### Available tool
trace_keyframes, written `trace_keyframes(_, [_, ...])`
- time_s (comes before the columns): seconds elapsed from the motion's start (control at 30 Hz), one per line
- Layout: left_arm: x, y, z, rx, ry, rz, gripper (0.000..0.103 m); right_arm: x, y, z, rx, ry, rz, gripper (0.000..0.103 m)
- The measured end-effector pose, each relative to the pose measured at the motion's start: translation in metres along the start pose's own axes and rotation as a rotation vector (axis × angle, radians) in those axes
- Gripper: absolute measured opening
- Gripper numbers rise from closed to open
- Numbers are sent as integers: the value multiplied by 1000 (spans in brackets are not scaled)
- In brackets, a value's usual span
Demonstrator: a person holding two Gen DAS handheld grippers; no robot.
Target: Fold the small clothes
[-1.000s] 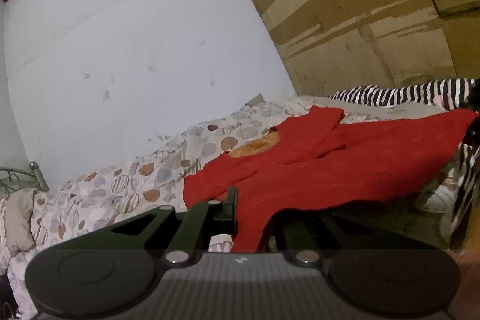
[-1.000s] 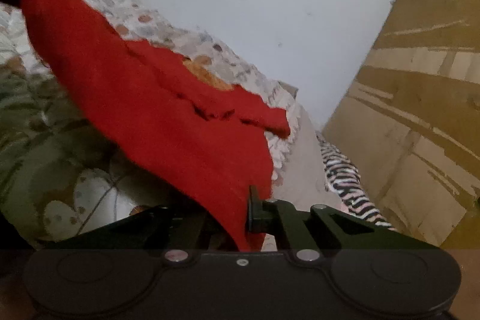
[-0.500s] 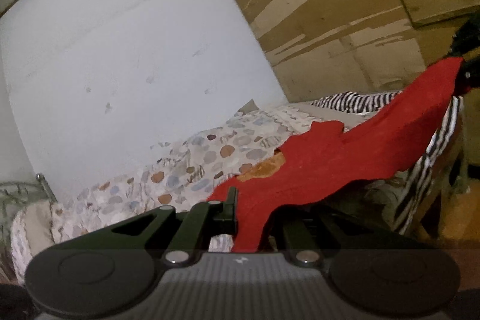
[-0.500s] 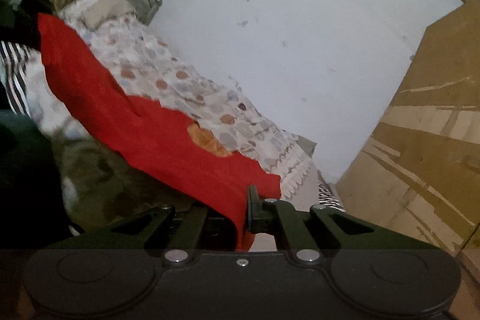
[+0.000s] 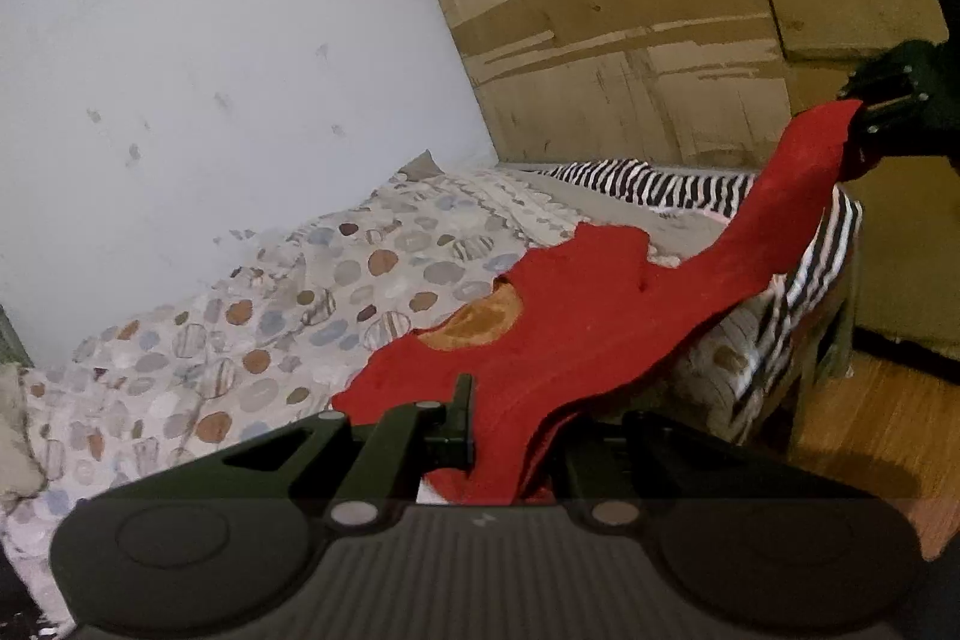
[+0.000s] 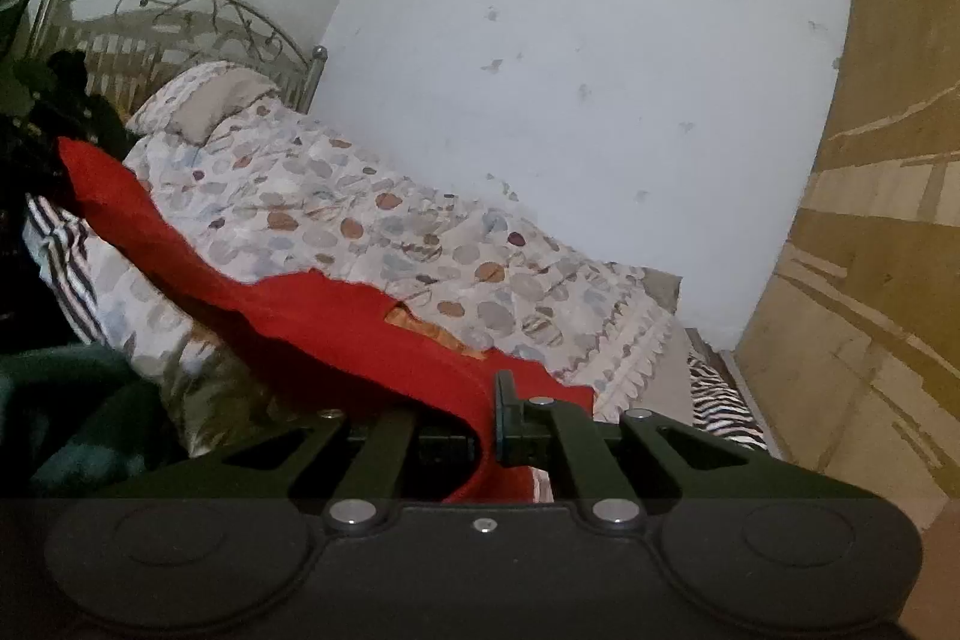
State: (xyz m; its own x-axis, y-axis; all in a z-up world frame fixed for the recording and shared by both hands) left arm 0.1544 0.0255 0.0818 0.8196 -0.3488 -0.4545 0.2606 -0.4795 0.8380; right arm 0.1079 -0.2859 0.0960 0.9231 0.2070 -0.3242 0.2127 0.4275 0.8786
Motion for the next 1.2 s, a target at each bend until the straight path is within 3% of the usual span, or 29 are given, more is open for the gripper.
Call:
trace_keyframes(0.27, [91, 43, -69, -39, -100, -98, 7, 104, 38, 46, 45, -6, 4, 5])
trace_keyframes(0.43, [167, 55, -105, -54, -117, -155, 7, 189, 48, 72, 68, 3, -57, 5])
trace_keyframes(0.8, [306, 8, -142, -161, -160, -310, 8, 345, 16, 93, 56, 43, -231, 5])
trace_keyframes(1.1, [366, -25, -164, -316, -175, -430, 8, 421, -24, 88, 80, 81, -336, 6])
trace_keyframes(1.2, [376, -35, -171, -363, -197, -457, 14, 437, -33, 86, 85, 86, -363, 6])
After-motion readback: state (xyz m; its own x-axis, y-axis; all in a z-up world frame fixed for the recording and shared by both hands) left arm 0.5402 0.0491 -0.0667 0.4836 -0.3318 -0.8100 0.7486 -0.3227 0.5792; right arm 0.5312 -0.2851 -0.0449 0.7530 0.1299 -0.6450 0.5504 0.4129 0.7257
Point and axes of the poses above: each gripper's, at about its wrist camera, not at the fingertips, and x roughly the way its jaws point, z to its right, y to its top, the point moved 7 cm from there along x, roughly the way its jaws point
